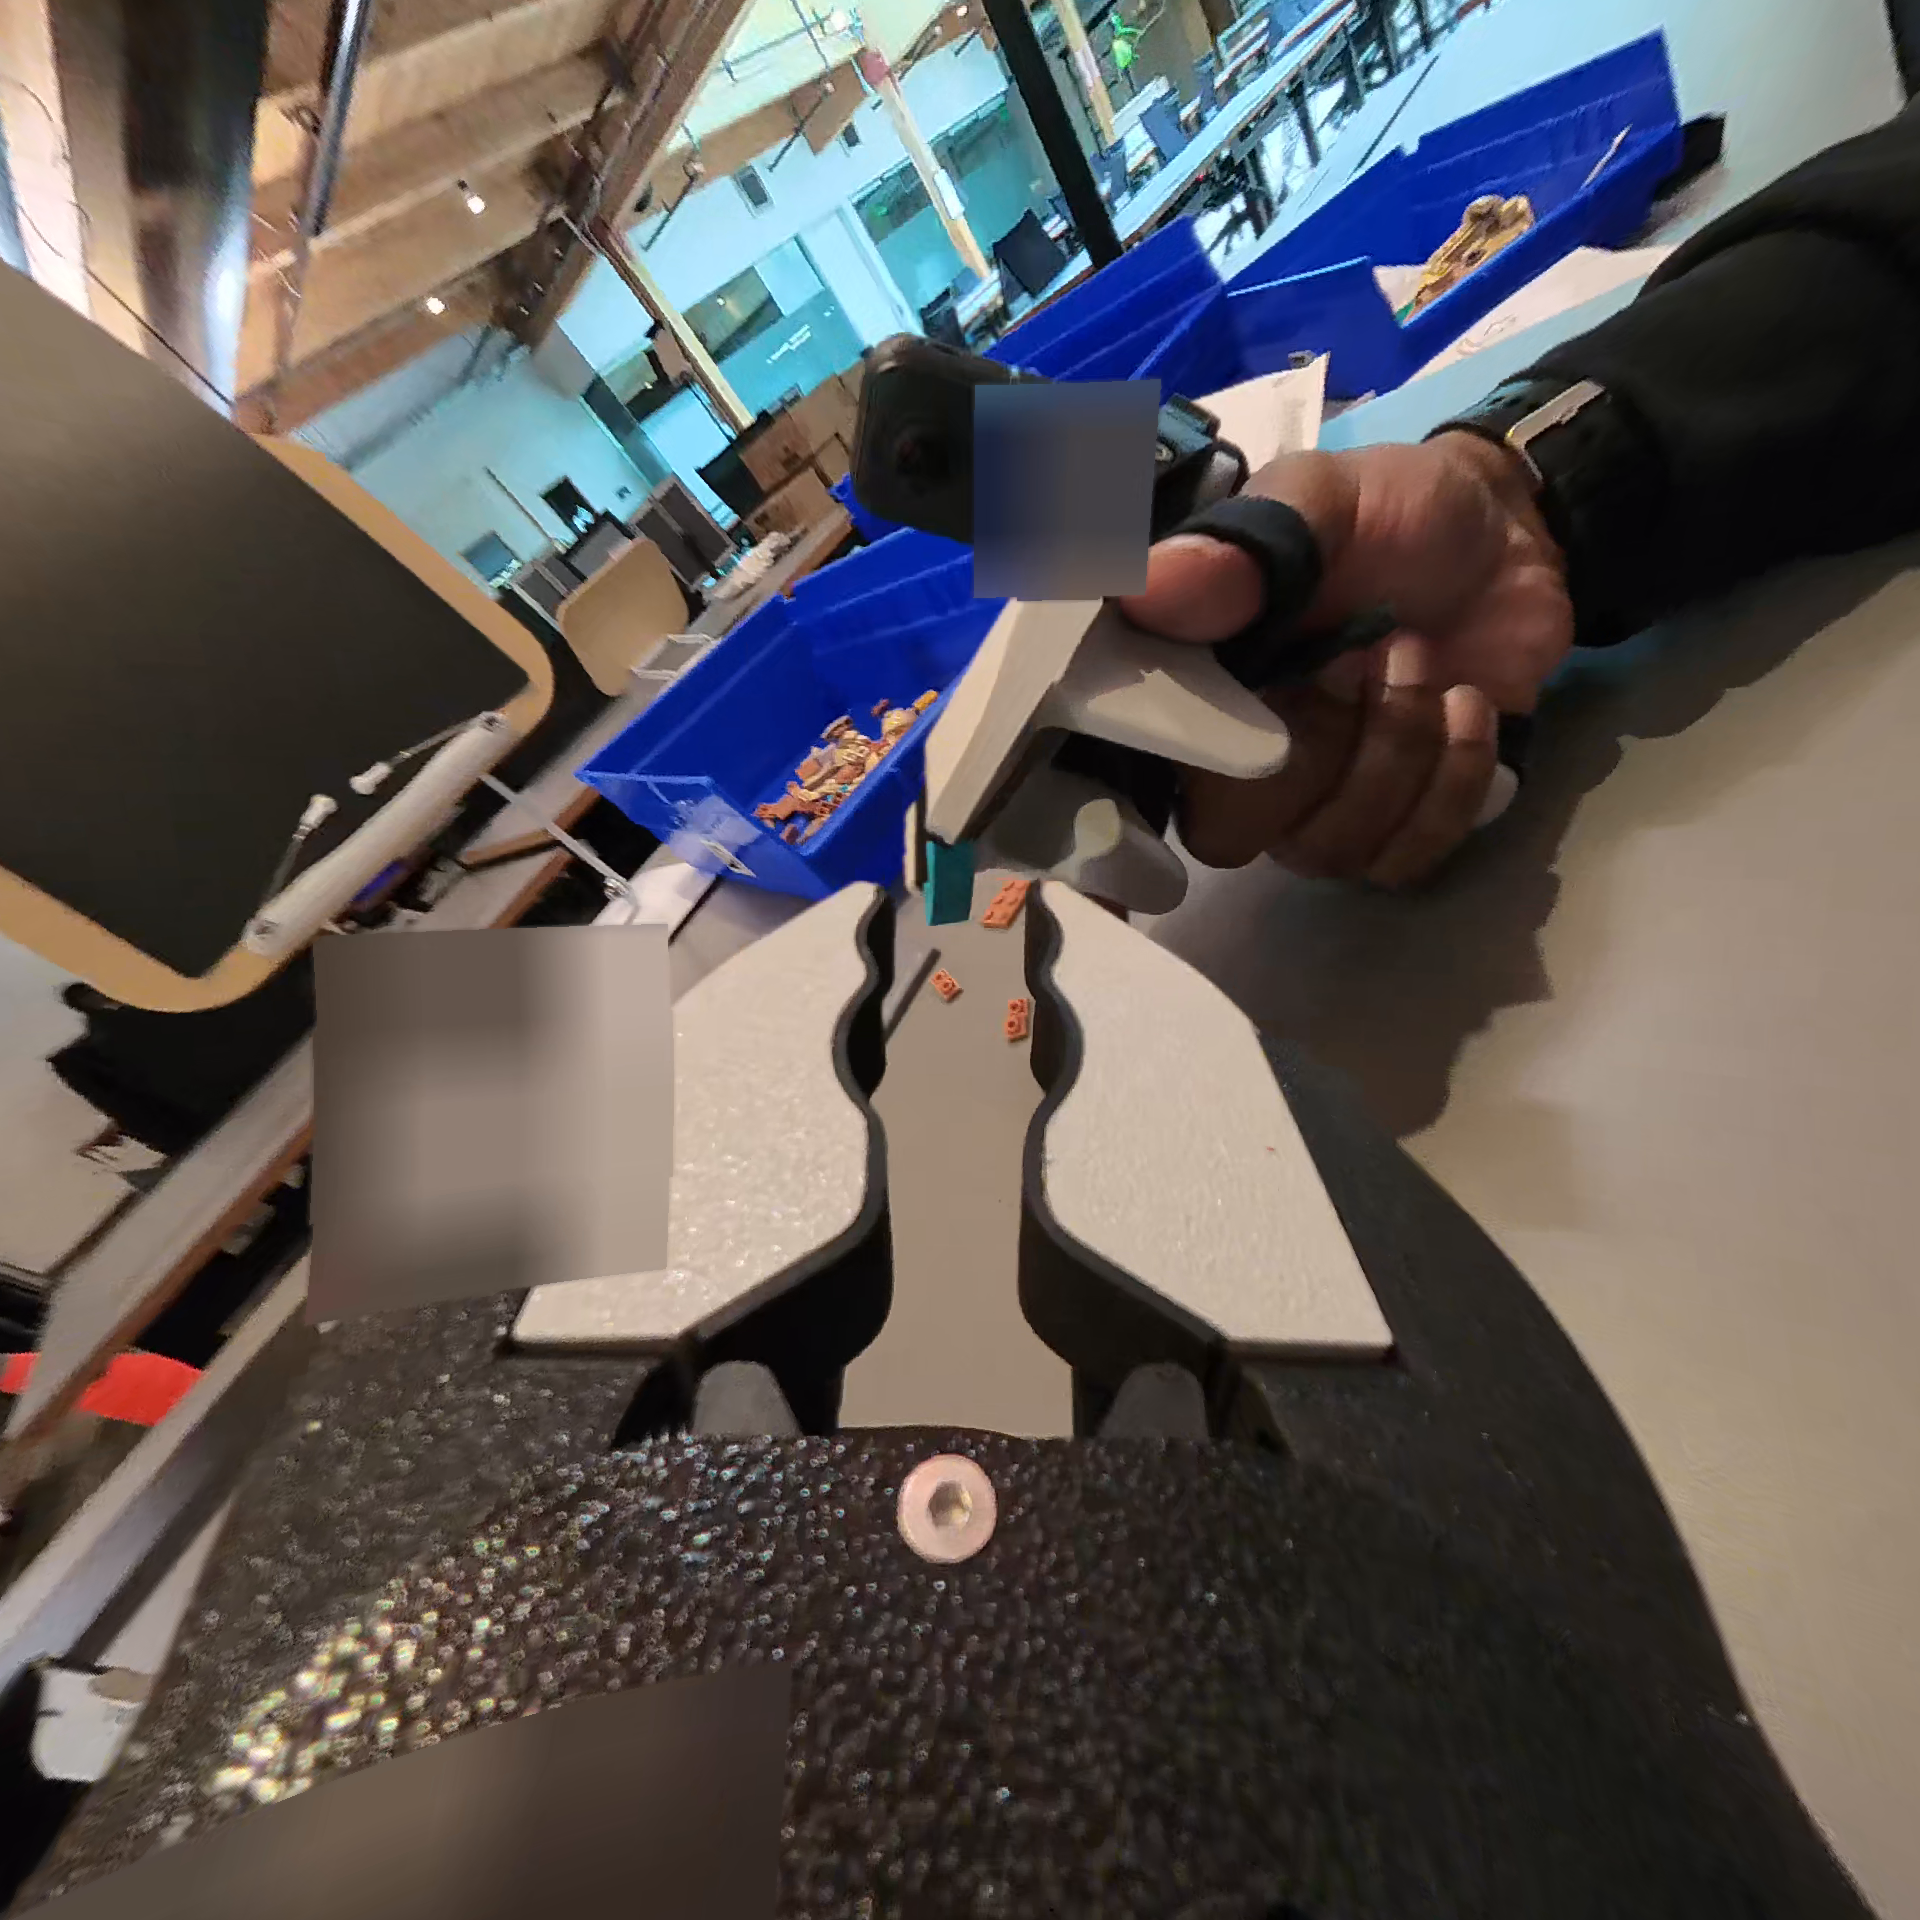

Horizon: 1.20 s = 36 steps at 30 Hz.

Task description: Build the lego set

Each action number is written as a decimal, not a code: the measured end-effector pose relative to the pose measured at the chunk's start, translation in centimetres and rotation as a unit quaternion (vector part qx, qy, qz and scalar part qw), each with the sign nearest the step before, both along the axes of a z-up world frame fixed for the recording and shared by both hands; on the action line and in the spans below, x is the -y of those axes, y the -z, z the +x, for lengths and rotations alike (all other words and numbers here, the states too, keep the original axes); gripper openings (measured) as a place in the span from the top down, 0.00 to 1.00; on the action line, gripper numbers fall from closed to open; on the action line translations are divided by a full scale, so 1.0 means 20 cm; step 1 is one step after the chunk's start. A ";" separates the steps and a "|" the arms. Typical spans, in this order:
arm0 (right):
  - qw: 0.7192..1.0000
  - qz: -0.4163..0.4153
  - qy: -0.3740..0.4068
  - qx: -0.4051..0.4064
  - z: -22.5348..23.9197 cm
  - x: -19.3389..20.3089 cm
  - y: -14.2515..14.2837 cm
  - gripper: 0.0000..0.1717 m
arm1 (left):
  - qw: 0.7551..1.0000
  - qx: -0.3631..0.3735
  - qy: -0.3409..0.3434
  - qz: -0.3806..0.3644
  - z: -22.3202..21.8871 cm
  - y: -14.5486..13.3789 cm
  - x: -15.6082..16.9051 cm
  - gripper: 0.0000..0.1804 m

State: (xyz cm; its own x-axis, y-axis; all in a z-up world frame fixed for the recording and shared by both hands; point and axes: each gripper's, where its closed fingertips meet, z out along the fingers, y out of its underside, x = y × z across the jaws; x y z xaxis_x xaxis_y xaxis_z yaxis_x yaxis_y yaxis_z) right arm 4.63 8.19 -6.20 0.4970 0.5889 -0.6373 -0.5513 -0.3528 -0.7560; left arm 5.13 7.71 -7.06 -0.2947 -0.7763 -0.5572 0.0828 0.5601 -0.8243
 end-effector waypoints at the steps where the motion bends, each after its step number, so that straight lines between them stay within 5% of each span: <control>1: 1.000 0.002 -0.004 -0.004 -0.01 0.00 -0.01 0.94 | 1.000 0.006 -0.006 0.013 0.00 0.00 0.00 0.88; 10: 1.000 0.002 -0.016 0.011 -0.05 0.01 0.01 0.94 | 0.998 0.000 -0.034 0.060 0.02 0.04 -0.01 0.96; 16: 0.994 -0.002 0.003 0.109 -0.03 0.00 0.08 0.90 | 0.998 -0.049 -0.019 0.032 0.01 0.09 -0.02 0.96; 18: 0.978 -0.002 0.022 0.208 0.00 -0.01 0.15 0.86 | 0.997 -0.071 -0.019 0.016 0.00 0.11 -0.04 0.96; 21: 0.917 0.007 0.028 0.397 0.04 0.00 0.29 0.85 | 0.993 -0.110 -0.031 -0.009 -0.01 0.16 -0.11 0.96; 24: 0.867 0.008 -0.012 0.499 0.00 0.02 0.40 0.83 | 0.989 -0.145 -0.037 -0.023 -0.02 0.20 -0.17 0.96; 29: 0.818 -0.026 -0.056 0.571 -0.03 0.02 0.53 0.80 | 0.983 -0.180 -0.018 -0.027 -0.04 0.26 -0.16 0.96; 33: 0.820 -0.050 -0.036 0.569 0.00 -0.02 0.54 0.79 | 0.977 -0.211 0.004 -0.031 -0.06 0.30 -0.13 0.96; 36: 0.816 -0.036 -0.038 0.576 -0.01 -0.01 0.54 0.88 | 0.970 -0.240 0.017 -0.036 -0.08 0.34 -0.11 0.96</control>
State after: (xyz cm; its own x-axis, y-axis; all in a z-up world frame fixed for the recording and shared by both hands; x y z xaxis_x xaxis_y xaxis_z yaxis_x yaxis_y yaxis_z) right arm 4.46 8.44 -16.94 0.7539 0.6280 0.1931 0.5365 -0.4189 -0.7326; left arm 3.57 9.91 -13.89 -0.5327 -0.7933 -0.2948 -0.3019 0.5035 -0.8095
